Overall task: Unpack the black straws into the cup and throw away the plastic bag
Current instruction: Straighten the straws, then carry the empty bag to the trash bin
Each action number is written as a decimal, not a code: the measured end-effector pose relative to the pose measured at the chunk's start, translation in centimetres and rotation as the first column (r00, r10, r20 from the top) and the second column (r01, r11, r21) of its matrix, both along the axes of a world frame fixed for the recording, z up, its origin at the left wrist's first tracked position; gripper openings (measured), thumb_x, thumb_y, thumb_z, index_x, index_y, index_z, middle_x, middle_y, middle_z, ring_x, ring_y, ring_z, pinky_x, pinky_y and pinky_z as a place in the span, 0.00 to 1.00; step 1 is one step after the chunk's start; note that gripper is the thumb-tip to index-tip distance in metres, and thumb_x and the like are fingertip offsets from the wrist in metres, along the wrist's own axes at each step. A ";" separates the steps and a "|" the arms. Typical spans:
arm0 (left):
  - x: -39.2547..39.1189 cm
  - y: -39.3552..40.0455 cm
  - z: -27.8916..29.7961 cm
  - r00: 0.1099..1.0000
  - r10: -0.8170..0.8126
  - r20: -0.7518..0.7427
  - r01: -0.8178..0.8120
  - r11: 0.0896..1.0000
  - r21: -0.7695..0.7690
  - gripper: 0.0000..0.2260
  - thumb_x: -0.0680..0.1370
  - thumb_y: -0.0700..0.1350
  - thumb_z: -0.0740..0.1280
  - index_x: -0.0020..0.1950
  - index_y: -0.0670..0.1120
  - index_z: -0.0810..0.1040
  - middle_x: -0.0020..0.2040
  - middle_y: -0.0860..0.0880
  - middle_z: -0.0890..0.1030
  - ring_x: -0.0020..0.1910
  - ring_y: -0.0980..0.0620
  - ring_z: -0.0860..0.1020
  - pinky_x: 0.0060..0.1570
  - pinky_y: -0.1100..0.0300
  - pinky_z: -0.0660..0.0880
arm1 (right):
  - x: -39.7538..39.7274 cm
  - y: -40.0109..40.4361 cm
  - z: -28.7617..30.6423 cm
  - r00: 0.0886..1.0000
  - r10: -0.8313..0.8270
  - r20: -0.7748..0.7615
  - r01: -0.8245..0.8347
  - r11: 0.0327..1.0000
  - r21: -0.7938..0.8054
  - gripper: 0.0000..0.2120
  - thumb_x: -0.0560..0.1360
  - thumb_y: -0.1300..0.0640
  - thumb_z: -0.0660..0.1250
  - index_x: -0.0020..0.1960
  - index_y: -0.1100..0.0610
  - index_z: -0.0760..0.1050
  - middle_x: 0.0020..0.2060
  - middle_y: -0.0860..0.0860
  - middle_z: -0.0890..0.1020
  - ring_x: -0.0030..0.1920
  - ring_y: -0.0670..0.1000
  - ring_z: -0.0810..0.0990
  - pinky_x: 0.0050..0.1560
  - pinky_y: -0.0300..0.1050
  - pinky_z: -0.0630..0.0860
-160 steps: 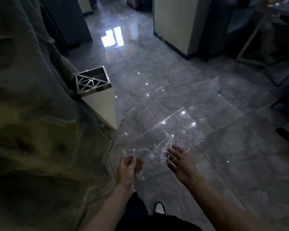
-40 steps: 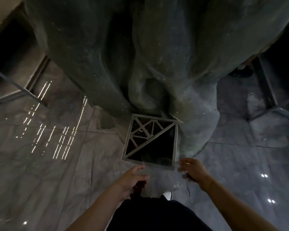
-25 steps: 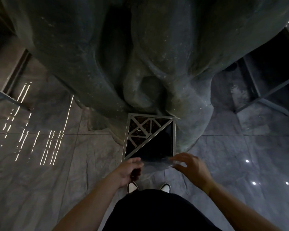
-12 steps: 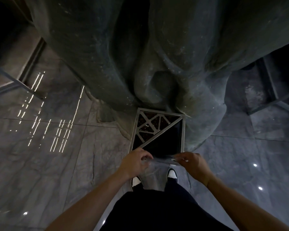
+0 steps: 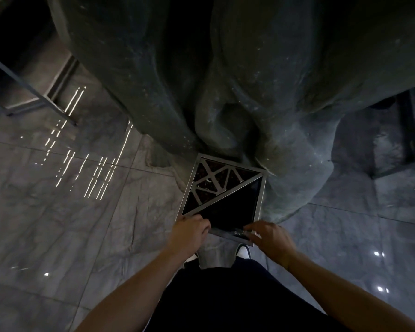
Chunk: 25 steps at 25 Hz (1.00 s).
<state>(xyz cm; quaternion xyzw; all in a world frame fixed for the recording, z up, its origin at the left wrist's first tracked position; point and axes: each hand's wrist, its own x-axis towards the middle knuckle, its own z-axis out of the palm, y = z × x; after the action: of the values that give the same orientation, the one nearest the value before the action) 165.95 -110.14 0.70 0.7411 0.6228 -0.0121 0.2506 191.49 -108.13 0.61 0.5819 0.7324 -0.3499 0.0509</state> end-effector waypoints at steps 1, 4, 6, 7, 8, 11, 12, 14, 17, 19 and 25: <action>0.2 0.1 -0.3 0.999 -0.013 -0.032 0.012 1.000 -0.026 0.10 0.80 0.49 0.58 0.54 0.53 0.78 0.53 0.53 0.80 0.53 0.51 0.78 0.60 0.57 0.64 | -0.2 0.4 -0.2 0.999 0.030 0.024 -0.030 0.999 -0.011 0.12 0.79 0.47 0.61 0.57 0.47 0.79 0.56 0.45 0.82 0.50 0.46 0.81 0.47 0.43 0.78; 0.4 0.6 -1.0 0.993 -0.055 -0.102 0.046 0.995 -0.085 0.11 0.79 0.47 0.58 0.56 0.51 0.78 0.54 0.51 0.80 0.56 0.49 0.78 0.62 0.55 0.65 | -1.2 1.3 -0.8 0.994 0.092 0.067 -0.090 0.995 -0.032 0.11 0.78 0.49 0.61 0.55 0.49 0.81 0.54 0.47 0.83 0.50 0.48 0.81 0.43 0.40 0.75; 0.2 0.9 -1.4 0.993 -0.048 -0.103 0.040 0.996 -0.082 0.11 0.79 0.47 0.58 0.55 0.51 0.78 0.54 0.50 0.81 0.56 0.49 0.79 0.59 0.56 0.67 | -1.8 1.6 -1.0 0.988 0.121 0.097 -0.120 0.993 -0.012 0.12 0.79 0.49 0.60 0.54 0.49 0.81 0.53 0.47 0.83 0.49 0.49 0.81 0.43 0.42 0.76; 0.1 0.9 -1.5 0.995 -0.040 -0.089 0.033 0.997 -0.076 0.10 0.79 0.47 0.58 0.55 0.52 0.77 0.53 0.51 0.81 0.55 0.49 0.79 0.58 0.56 0.68 | -2.0 1.6 -0.9 0.987 0.120 0.107 -0.122 0.992 0.010 0.12 0.79 0.50 0.60 0.54 0.49 0.81 0.52 0.48 0.83 0.48 0.49 0.82 0.44 0.44 0.78; -0.1 0.9 -1.6 0.997 -0.034 -0.073 0.029 0.997 -0.068 0.10 0.79 0.47 0.58 0.56 0.52 0.77 0.53 0.51 0.81 0.55 0.49 0.79 0.56 0.56 0.69 | -1.9 1.5 -0.9 0.989 0.106 0.104 -0.111 0.993 0.045 0.11 0.79 0.51 0.60 0.53 0.50 0.81 0.51 0.48 0.83 0.47 0.49 0.82 0.45 0.45 0.79; -0.8 0.5 -1.7 0.997 -0.044 -0.056 0.042 0.999 -0.022 0.12 0.79 0.46 0.58 0.60 0.53 0.77 0.54 0.50 0.82 0.55 0.47 0.79 0.55 0.56 0.73 | -1.1 1.0 -0.7 0.993 0.095 0.071 -0.110 0.964 0.243 0.10 0.79 0.53 0.60 0.50 0.50 0.80 0.46 0.48 0.83 0.44 0.47 0.81 0.40 0.47 0.80; -0.9 0.3 -1.7 0.997 -0.056 -0.057 0.057 0.998 0.002 0.13 0.79 0.45 0.58 0.60 0.52 0.77 0.54 0.50 0.82 0.55 0.45 0.80 0.55 0.55 0.74 | -0.9 0.9 -0.7 0.991 0.117 0.067 -0.132 0.942 0.308 0.09 0.78 0.53 0.61 0.49 0.51 0.80 0.45 0.47 0.83 0.43 0.47 0.80 0.38 0.47 0.80; -0.8 0.1 -1.7 0.992 -0.098 -0.078 0.100 0.995 0.023 0.13 0.78 0.44 0.58 0.60 0.51 0.77 0.54 0.49 0.82 0.55 0.45 0.80 0.54 0.55 0.73 | -0.6 0.5 -0.7 0.988 0.136 0.067 -0.152 0.908 0.391 0.06 0.77 0.55 0.65 0.47 0.52 0.81 0.42 0.48 0.83 0.40 0.49 0.80 0.36 0.47 0.79; -0.5 -0.1 -2.0 0.977 -0.153 -0.146 0.149 0.988 -0.035 0.14 0.78 0.43 0.57 0.60 0.51 0.76 0.57 0.50 0.80 0.58 0.47 0.78 0.54 0.55 0.71 | -0.9 -0.1 -0.9 0.981 0.152 0.122 -0.188 0.902 0.390 0.03 0.74 0.57 0.69 0.43 0.52 0.81 0.39 0.47 0.84 0.37 0.50 0.81 0.34 0.46 0.79; -0.5 -0.2 -2.4 0.973 -0.153 -0.171 0.139 0.986 -0.089 0.14 0.78 0.43 0.57 0.61 0.51 0.76 0.58 0.49 0.79 0.60 0.47 0.77 0.57 0.54 0.71 | -1.1 -0.6 -1.2 0.973 0.163 0.161 -0.210 0.916 0.342 0.03 0.72 0.59 0.70 0.42 0.52 0.81 0.38 0.48 0.84 0.37 0.50 0.81 0.33 0.46 0.79; -0.1 0.3 -2.9 0.969 -0.118 -0.217 0.085 0.984 -0.155 0.14 0.78 0.45 0.58 0.61 0.51 0.77 0.57 0.47 0.78 0.60 0.45 0.76 0.55 0.51 0.73 | -1.6 0.0 -1.9 0.961 0.170 0.219 -0.215 0.955 0.202 0.05 0.75 0.56 0.66 0.46 0.52 0.81 0.42 0.49 0.83 0.43 0.50 0.80 0.38 0.41 0.76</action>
<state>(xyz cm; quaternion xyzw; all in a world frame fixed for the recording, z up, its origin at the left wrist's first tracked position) 165.85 -109.86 -2.25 0.7459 0.6058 -0.1540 0.2302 189.90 -108.17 -1.30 0.5414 0.8119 -0.1983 0.0920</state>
